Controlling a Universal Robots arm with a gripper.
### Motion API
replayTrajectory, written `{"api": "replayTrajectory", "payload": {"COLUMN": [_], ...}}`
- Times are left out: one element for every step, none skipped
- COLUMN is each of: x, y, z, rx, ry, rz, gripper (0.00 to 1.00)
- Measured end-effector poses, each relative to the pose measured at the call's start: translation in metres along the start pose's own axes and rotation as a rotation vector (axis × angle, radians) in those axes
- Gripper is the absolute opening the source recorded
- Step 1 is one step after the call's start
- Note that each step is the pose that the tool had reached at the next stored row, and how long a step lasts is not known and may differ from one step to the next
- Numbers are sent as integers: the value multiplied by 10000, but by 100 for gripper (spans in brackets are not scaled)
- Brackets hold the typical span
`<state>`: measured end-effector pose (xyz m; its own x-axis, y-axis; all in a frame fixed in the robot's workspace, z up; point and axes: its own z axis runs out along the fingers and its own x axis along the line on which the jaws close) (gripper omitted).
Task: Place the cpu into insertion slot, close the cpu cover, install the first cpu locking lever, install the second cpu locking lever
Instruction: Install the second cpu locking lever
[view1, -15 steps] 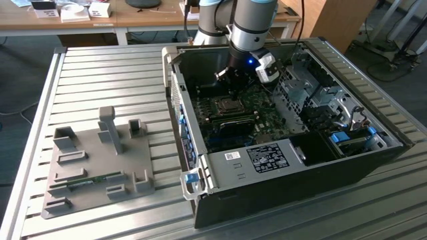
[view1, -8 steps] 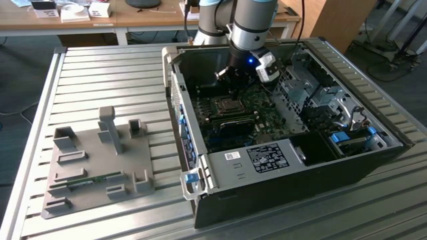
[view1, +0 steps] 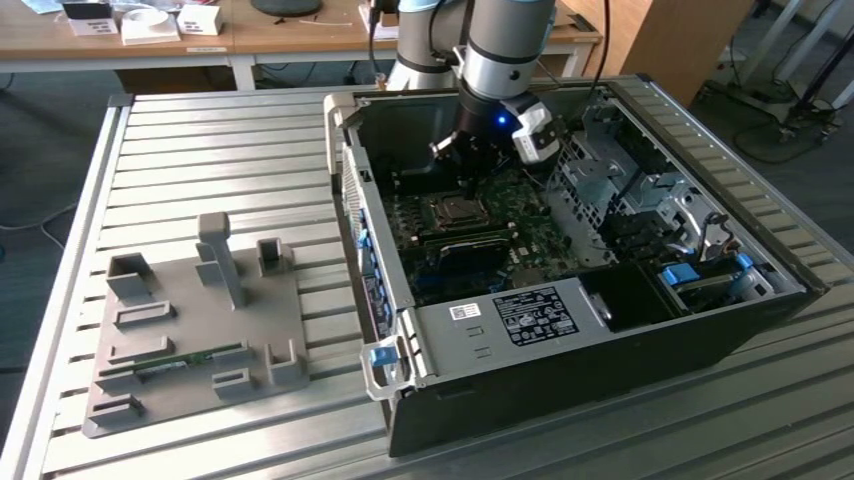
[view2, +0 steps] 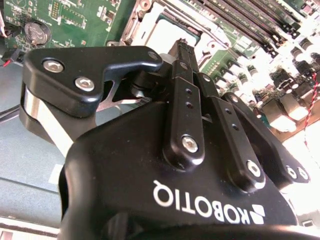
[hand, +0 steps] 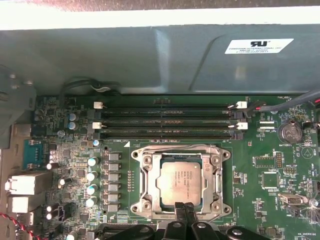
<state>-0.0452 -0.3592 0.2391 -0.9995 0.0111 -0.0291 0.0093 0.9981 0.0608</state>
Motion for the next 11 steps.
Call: {"api": "replayTrajectory", "payload": {"x": [0,0,0,0,0,0,0,-1,-1,-1,0], "y": [0,0,1,1,1,1,1,1,1,1,1], "z": [-4,-4,-5,-8,-12,-14,-14,-16,-18,-18,-18], "rx": [3,3,3,5,6,4,2,3,3,3,3], "ry": [0,0,0,1,2,0,0,0,0,0,0], "rz": [0,0,0,0,0,0,0,0,0,0,-1], "gripper": [11,11,11,11,11,11,11,11,11,11,11]}}
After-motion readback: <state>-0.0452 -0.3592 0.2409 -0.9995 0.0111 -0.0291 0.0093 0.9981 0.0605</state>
